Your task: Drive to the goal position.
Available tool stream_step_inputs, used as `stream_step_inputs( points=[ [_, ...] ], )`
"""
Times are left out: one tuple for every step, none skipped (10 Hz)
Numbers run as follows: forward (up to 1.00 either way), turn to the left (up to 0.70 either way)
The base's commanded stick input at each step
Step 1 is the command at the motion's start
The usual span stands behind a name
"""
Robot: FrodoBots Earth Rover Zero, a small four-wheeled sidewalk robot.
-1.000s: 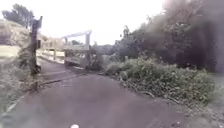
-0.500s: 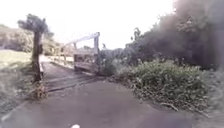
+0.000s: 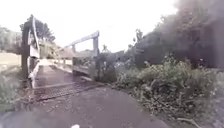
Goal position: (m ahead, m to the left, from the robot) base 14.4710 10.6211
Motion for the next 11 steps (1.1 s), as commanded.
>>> stream_step_inputs(
  points=[
    [0.7, 0.0],
    [0.7, 0.0],
    [0.7, 0.0],
    [0.7, 0.09],
    [0.7, 0.32],
    [0.7, 0.35],
    [0.7, 0.35],
    [0.7, 0.35],
    [0.7, 0.35],
    [0.53, 0.44],
    [0.06, 0.67]
  ],
)
